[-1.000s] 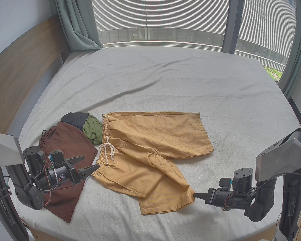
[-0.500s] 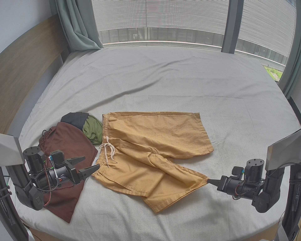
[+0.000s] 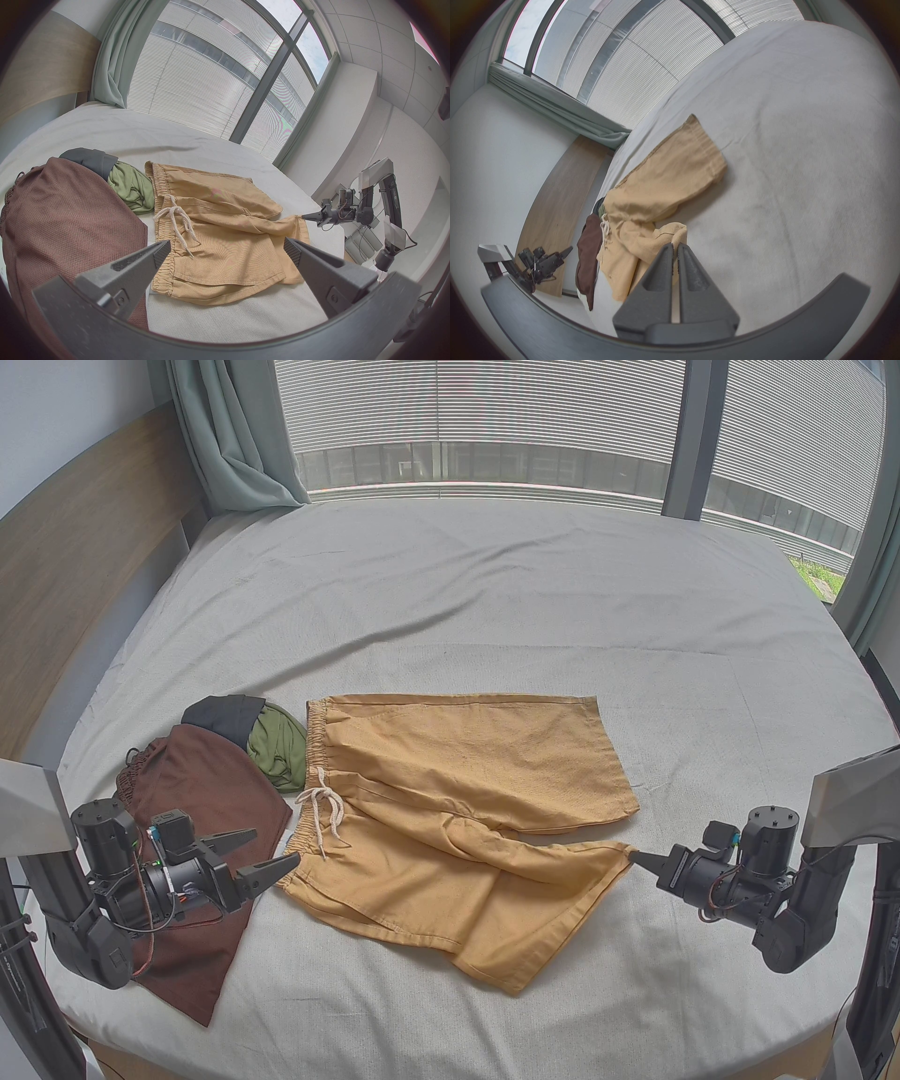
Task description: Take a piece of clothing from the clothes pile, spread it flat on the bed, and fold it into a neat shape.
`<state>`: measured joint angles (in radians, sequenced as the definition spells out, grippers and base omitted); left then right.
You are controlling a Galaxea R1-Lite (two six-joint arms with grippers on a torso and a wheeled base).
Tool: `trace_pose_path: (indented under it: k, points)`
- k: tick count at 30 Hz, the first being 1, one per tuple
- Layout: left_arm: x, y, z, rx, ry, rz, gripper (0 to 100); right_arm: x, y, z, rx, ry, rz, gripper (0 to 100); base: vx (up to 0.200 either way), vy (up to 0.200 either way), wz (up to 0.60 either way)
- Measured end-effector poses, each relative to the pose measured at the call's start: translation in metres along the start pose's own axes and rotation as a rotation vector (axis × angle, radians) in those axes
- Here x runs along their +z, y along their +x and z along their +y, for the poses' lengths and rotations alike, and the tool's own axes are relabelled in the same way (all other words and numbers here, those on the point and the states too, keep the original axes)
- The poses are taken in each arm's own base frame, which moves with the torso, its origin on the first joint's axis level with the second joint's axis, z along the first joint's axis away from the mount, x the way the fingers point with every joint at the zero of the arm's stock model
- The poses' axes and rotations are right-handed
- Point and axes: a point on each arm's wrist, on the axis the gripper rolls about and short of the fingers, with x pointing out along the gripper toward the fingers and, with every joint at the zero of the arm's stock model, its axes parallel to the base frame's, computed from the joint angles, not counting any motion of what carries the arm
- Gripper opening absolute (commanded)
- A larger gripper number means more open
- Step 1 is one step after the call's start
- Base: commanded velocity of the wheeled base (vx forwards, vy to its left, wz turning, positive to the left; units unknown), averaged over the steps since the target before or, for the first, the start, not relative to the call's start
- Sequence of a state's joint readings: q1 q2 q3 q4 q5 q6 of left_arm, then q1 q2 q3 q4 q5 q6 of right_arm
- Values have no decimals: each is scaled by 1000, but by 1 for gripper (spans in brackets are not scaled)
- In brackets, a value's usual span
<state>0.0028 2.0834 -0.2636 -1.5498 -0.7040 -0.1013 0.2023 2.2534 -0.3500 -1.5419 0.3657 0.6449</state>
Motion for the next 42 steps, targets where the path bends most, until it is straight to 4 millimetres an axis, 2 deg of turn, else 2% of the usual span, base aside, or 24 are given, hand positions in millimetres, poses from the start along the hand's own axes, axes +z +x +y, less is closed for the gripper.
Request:
trace_pose_path:
  k: [12,27,42]
  points:
    - [-1,1,1,0,-2,3,100,24,16,-11,-19,-13,-118,0,0,0,0]
    - [-1,2,0,-5,0,3,100,30,44,-17,-25,-29,-183,0,0,0,0]
    - [-1,3,-2,-11,1,6,100,37,57,-19,0,-43,-217,0,0,0,0]
